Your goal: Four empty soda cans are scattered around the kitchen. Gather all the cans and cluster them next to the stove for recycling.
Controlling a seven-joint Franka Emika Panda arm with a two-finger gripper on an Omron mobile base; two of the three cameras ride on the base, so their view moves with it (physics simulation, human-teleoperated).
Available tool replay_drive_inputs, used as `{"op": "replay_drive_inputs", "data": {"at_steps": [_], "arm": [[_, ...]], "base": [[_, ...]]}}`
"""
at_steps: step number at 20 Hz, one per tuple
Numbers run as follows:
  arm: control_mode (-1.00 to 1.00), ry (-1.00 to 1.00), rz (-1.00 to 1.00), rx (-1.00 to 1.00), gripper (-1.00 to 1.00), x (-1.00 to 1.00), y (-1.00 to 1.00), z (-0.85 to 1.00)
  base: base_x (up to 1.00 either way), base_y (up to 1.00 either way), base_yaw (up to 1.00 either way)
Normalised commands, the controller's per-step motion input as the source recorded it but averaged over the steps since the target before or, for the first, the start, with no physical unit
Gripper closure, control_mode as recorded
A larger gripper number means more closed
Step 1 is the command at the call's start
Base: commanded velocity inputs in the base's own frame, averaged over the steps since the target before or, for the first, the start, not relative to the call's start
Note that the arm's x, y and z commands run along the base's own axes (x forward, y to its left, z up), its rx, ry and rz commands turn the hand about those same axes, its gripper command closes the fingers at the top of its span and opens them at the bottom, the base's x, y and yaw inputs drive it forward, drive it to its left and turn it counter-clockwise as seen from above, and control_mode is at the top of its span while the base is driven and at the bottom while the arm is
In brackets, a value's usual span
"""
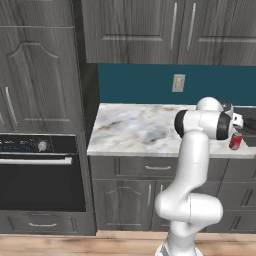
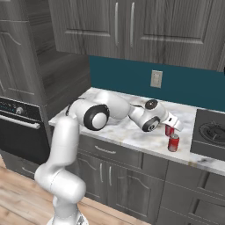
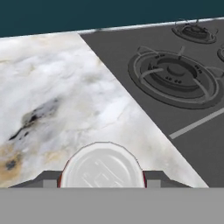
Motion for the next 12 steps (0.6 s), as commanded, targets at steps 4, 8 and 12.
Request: {"op": "replay_drive_inputs", "data": {"at_steps": [4,8,12], "arm": [[-1.0,0.03,0.0,0.01,1.0,0.19,0.0,-0.1],[-1.0,0.02,0.0,0.01,1.0,0.18,0.0,-0.12],[-1.0,0.01,0.0,0.01,1.0,0.15,0.0,-0.11]], "base": [[0.0,0.0,0.0],[0.0,0.0,0.0],[0.0,0.0,0.0]]}}
